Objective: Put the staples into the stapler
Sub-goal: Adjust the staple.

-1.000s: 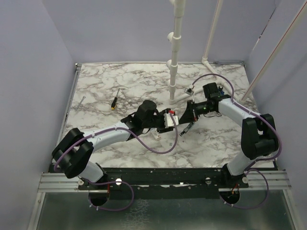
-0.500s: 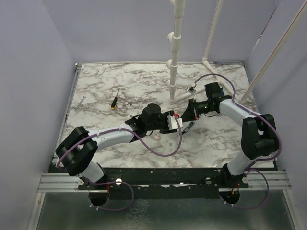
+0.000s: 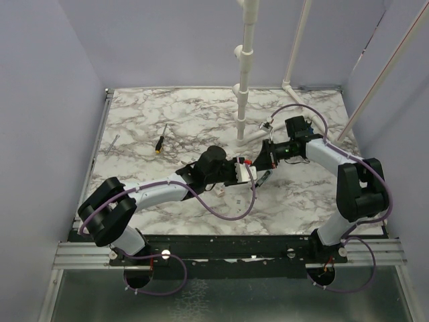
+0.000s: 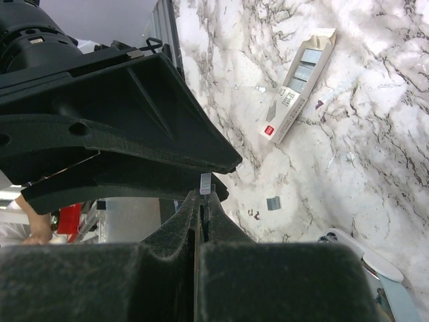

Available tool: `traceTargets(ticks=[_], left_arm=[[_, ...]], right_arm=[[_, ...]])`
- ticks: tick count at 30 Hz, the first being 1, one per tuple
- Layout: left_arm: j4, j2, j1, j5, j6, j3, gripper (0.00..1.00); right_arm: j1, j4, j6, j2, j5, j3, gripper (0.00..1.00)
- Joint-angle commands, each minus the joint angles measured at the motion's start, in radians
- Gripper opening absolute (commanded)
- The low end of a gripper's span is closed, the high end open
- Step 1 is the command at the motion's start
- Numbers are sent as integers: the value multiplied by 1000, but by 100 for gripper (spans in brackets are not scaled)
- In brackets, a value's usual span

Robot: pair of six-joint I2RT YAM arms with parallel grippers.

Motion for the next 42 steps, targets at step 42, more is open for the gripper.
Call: traceTargets(ticks=[42], left_arm=[[-38,-35,-34,-76,64,20,30]], right_arm=[[-18,-26,-10,65,-45,24,1]])
